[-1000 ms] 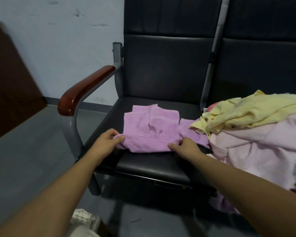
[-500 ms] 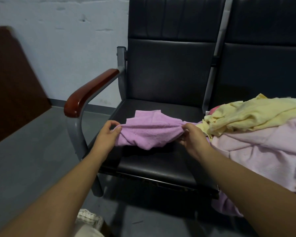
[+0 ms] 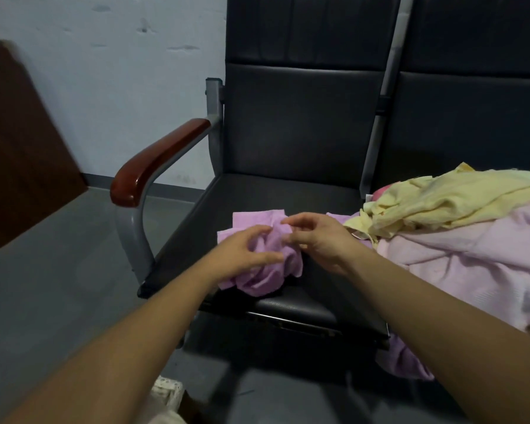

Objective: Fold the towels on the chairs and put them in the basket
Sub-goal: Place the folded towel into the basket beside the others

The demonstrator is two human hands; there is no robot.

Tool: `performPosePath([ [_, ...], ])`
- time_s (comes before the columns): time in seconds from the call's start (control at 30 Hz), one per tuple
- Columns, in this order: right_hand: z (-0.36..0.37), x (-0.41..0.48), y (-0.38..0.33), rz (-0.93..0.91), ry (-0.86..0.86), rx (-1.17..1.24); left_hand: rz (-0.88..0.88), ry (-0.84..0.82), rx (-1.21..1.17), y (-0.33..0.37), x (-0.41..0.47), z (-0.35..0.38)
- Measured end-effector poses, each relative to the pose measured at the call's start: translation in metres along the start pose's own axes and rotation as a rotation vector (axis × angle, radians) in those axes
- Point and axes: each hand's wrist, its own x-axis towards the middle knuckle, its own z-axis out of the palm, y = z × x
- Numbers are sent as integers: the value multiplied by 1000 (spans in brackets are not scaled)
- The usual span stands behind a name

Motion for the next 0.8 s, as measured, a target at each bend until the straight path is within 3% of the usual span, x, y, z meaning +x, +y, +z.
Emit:
performPosePath([
  [0.07,6,-1,-4,-41,5,-63,58,37,118,11,4,12],
  [0.1,6,-3,-7,-48,17,-103,46,109,63,13,7,14],
  [0.2,-6,-9,-11,29,81,-355,-79,258,-425,17,10,9],
  [0.3,-12,-12,-2,214,12,-574,-149,242,-652,16,10,6],
  [0.4,-8,-11,15,335,-81,-325,-185,256,-744,15,13,6],
  [0.47,-2,-10,21,309,-90,-118,-198,259,-836,15,14,5],
  [0.53,6,-9,22,256,-29,-59,-208,234,-909,16,14,3],
  [0.63,14,-6,25,140,40,-176,-207,232,-921,15,13,1],
  [0.8,7,-6,0,-8,370,-301,-206,354,-553,3,15,-10],
])
